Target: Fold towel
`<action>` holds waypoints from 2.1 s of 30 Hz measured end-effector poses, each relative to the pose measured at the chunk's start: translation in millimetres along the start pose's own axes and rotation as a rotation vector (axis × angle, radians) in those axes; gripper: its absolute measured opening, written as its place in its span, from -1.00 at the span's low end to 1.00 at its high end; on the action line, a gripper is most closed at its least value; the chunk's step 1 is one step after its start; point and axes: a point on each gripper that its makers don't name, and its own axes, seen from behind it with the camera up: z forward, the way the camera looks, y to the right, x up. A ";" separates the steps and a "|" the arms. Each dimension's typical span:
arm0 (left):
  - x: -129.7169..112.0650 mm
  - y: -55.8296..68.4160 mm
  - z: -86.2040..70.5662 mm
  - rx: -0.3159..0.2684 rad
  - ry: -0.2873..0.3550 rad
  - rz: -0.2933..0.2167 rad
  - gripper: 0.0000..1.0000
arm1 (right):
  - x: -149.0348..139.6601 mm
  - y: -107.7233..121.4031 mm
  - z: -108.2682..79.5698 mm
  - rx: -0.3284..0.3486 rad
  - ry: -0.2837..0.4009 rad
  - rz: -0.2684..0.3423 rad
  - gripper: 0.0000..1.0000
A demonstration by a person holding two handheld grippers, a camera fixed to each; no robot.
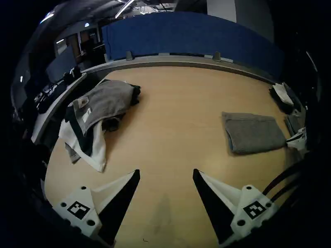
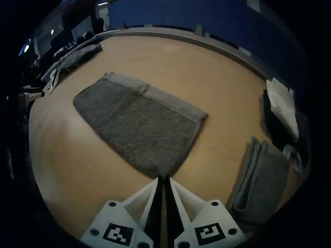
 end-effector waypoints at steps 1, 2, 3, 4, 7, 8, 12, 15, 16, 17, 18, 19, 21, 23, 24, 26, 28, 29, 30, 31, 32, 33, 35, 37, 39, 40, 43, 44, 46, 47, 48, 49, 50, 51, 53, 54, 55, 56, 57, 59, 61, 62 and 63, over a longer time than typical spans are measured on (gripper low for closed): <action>-0.2 -0.4 -0.1 0.000 0.000 -0.001 0.90 | 2.8 -0.2 -1.8 0.000 0.006 0.000 -0.91; -0.3 -0.8 -0.2 0.000 -0.001 -0.001 0.90 | 5.4 -0.3 -3.4 0.000 0.012 0.000 -0.92; -0.1 -1.4 -0.4 0.000 0.000 -0.001 0.90 | 8.6 -0.9 -5.3 0.001 0.018 -0.001 -0.92; 0.2 -2.2 -0.7 0.000 0.000 -0.001 0.90 | 12.6 -1.6 -7.6 0.002 0.026 -0.002 -0.92; 0.8 -4.5 -1.4 0.001 0.001 0.000 0.90 | 27.7 -4.9 -14.8 0.007 0.055 -0.010 -0.92; 0.9 -5.3 -1.5 0.001 0.001 0.000 0.90 | 33.4 -6.3 -17.3 0.008 0.066 -0.014 -0.92; 1.1 -7.0 -2.1 0.002 0.001 -0.001 0.90 | 58.0 -12.8 -25.8 0.014 0.106 -0.039 -0.92; 1.4 -6.5 -3.1 0.000 0.002 -0.001 0.90 | 68.2 -15.9 -26.8 0.015 0.116 -0.057 -0.92; 1.6 -6.1 -3.6 -0.001 0.002 0.000 0.90 | 69.2 -16.5 -25.9 0.016 0.116 -0.060 -0.92; 1.8 -5.7 -4.0 -0.002 0.003 0.001 0.90 | 70.0 -17.1 -25.1 0.016 0.115 -0.063 -0.92; 2.1 -5.6 -4.4 -0.002 0.004 0.001 0.90 | 70.7 -17.7 -24.8 0.017 0.115 -0.065 -0.92; 2.4 -5.7 -4.6 -0.002 0.005 0.001 0.90 | 71.3 -18.6 -24.6 0.019 0.116 -0.066 -0.92; 2.9 -6.0 -5.0 -0.002 0.007 0.000 0.90 | 72.8 -19.6 -24.4 0.021 0.117 -0.069 -0.92; 3.2 -6.8 -5.0 -0.001 0.007 -0.003 0.90 | 75.1 -19.9 -24.3 0.021 0.117 -0.074 -0.92; 3.3 -7.2 -5.1 -0.001 0.007 -0.004 0.90 | 77.2 -20.5 -24.2 0.022 0.118 -0.079 -0.92; 3.6 -8.2 -5.2 0.000 0.008 -0.007 0.90 | 82.4 -22.2 -23.7 0.025 0.119 -0.090 -0.92; 3.5 -9.5 -6.3 0.002 0.009 -0.009 0.90 | 91.2 -25.5 -22.8 0.031 0.123 -0.106 -0.92; 3.5 -10.2 -6.9 0.003 0.009 -0.009 0.90 | 95.6 -27.2 -22.3 0.034 0.126 -0.114 -0.92; 3.3 -10.7 -8.0 0.002 0.008 -0.012 0.90 | 101.4 -30.3 -21.6 0.040 0.129 -0.125 -0.92; 2.9 -11.0 -9.5 0.001 0.006 -0.016 0.90 | 108.5 -34.5 -20.7 0.047 0.133 -0.139 -0.92; 2.6 -11.4 -10.8 0.001 0.004 -0.020 0.90 | 114.8 -38.2 -20.0 0.053 0.136 -0.151 -0.92; 3.0 -11.4 -12.6 -0.002 0.007 -0.028 0.90 | 121.2 -43.7 -18.8 0.060 0.139 -0.167 -0.92; 4.5 -11.4 -16.7 -0.011 0.014 -0.049 0.90 | 135.0 -56.7 -16.0 0.077 0.144 -0.204 -0.92; 5.2 -13.4 -20.5 -0.012 0.022 -0.069 0.90 | 146.1 -73.4 -10.9 0.096 0.143 -0.248 -0.92; 5.5 -16.2 -23.8 -0.010 0.029 -0.084 0.90 | 154.8 -90.4 -5.3 0.116 0.141 -0.290 -0.92; 5.2 -18.4 -25.2 -0.006 0.032 -0.090 0.90 | 158.4 -100.7 -1.5 0.129 0.139 -0.314 -0.92; 4.1 -25.0 -29.4 0.005 0.040 -0.105 0.90 | 165.3 -130.2 9.6 0.170 0.128 -0.373 -0.92; 3.5 -27.2 -30.7 0.009 0.042 -0.110 0.90 | 166.7 -139.8 13.3 0.184 0.124 -0.391 -0.92; 1.0 -31.5 -33.8 0.017 0.046 -0.123 0.90 | 166.7 -158.5 22.1 0.210 0.110 -0.426 -0.92; -0.2 -33.5 -35.3 0.020 0.047 -0.129 0.90 | 166.4 -167.2 26.4 0.222 0.104 -0.441 -0.92; -2.1 -35.0 -36.8 0.023 0.047 -0.135 0.90 | 164.2 -174.7 31.8 0.233 0.094 -0.452 -0.92; -4.4 -36.6 -38.4 0.026 0.047 -0.142 0.90 | 160.9 -182.5 38.4 0.244 0.081 -0.463 -0.92; -6.4 -38.0 -39.8 0.028 0.047 -0.149 0.90 | 157.9 -189.5 44.3 0.255 0.069 -0.472 -0.92; -8.8 -39.1 -41.0 0.031 0.046 -0.153 0.90 | 153.9 -195.3 50.1 0.264 0.057 -0.475 -0.92; -14.1 -41.5 -43.5 0.038 0.045 -0.162 0.90 | 144.4 -206.4 62.5 0.281 0.031 -0.476 -0.92; -16.6 -42.1 -44.3 0.040 0.044 -0.165 0.90 | 140.4 -209.7 67.0 0.286 0.021 -0.473 -0.92; -19.3 -42.6 -45.1 0.041 0.043 -0.168 0.90 | 136.0 -212.5 71.6 0.290 0.010 -0.469 -0.92; -21.8 -43.0 -45.8 0.042 0.042 -0.171 0.90 | 132.1 -215.0 75.7 0.293 0.000 -0.464 -0.92; -23.5 -42.9 -46.2 0.041 0.041 -0.174 0.90 | 130.1 -216.1 77.7 0.295 -0.003 -0.462 -0.92; -26.3 -42.2 -46.8 0.038 0.041 -0.180 0.90 | 127.5 -217.4 80.1 0.296 -0.007 -0.457 -0.92; -27.0 -41.5 -47.7 0.036 0.041 -0.184 0.90 | 127.5 -216.7 79.8 0.296 -0.007 -0.458 -0.92; -27.2 -41.1 -48.1 0.035 0.041 -0.185 0.90 | 127.7 -216.3 79.5 0.295 -0.006 -0.459 -0.92; -26.9 -40.7 -48.4 0.034 0.042 -0.185 0.90 | 128.0 -215.8 79.1 0.295 -0.006 -0.459 -0.92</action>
